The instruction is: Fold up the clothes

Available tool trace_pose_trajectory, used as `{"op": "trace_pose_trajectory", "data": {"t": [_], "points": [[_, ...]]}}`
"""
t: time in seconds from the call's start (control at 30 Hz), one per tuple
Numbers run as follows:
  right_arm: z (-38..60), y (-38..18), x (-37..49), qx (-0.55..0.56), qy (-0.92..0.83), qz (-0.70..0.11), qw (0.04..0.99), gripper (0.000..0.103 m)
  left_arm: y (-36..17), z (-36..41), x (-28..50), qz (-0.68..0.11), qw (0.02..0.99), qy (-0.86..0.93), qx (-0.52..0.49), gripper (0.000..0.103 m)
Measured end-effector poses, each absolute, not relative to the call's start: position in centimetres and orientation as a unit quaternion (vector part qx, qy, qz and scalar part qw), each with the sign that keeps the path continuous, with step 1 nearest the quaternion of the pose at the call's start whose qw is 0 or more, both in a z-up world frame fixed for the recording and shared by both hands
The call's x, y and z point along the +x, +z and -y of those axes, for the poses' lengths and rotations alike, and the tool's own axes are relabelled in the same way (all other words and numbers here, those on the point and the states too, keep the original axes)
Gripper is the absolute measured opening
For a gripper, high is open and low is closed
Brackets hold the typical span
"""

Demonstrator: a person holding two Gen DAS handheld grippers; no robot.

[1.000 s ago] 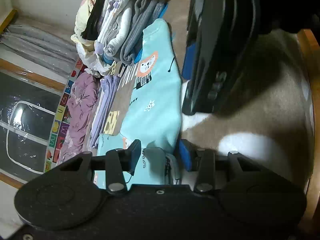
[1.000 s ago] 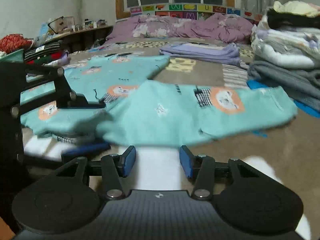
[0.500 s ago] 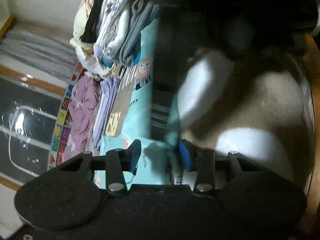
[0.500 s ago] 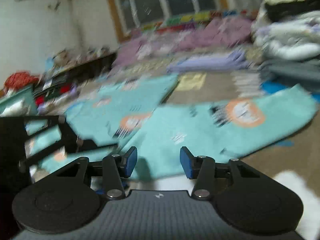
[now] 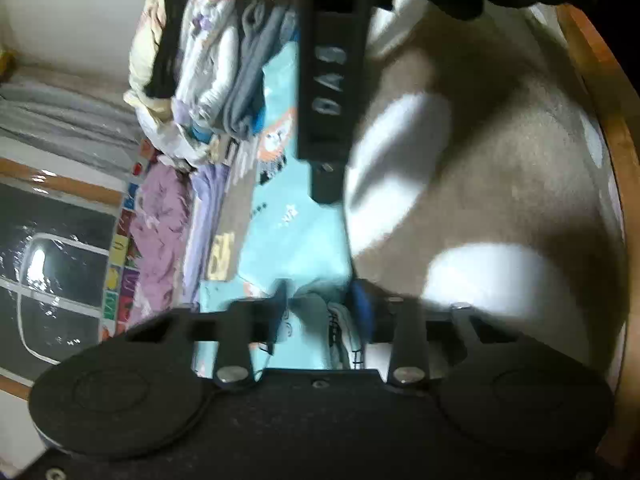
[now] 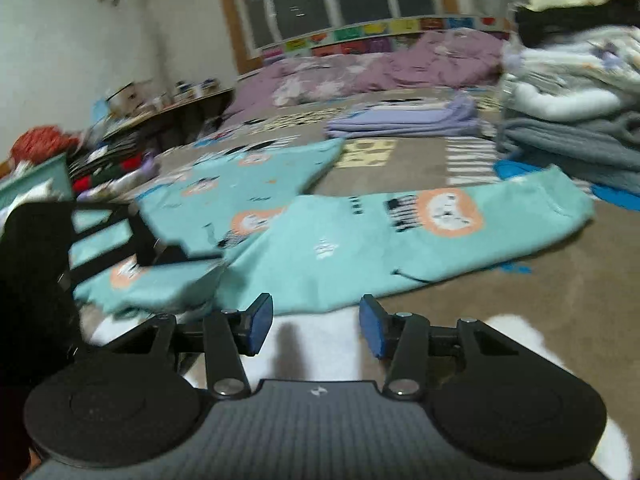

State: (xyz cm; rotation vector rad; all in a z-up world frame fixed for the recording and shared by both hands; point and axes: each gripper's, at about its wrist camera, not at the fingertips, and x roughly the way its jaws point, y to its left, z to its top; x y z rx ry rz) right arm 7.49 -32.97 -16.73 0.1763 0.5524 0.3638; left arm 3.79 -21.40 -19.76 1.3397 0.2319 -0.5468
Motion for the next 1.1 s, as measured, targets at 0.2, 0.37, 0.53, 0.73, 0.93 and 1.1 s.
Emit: {"op": "trace_pose_trajectory", "data": {"t": [0.2, 0.37, 0.53, 0.73, 0.93, 1.1], "points": [[35.2, -17.2, 8.5, 0.144, 0.109, -0.269, 0.946, 0.053, -19.6, 21.1, 3.3, -0.113, 0.761, -0.243, 0.59, 0.02], [38.7, -18.1, 9.3, 0.236, 0.035, -0.25, 0.939, 0.053, -16.6, 21.4, 4.4, -0.146, 0.812, -0.276, 0.494, 0.056], [43.0, -19.6, 11.0, 0.377, 0.003, -0.216, 0.901, 0.053, -17.0, 21.5, 5.2, -0.175, 0.834, -0.272, 0.447, 0.056], [45.5, -20.6, 13.8, 0.437, -0.011, -0.199, 0.877, 0.044, -16.2, 21.0, 4.7, -0.197, 0.84, -0.279, 0.421, 0.056], [48.5, -21.9, 16.1, 0.514, 0.001, -0.201, 0.834, 0.019, -16.6, 20.9, 4.9, -0.205, 0.844, -0.273, 0.413, 0.056], [49.6, -23.5, 15.9, 0.563, 0.005, -0.185, 0.805, 0.003, -16.6, 21.0, 4.9, -0.212, 0.845, -0.27, 0.41, 0.056]]}}
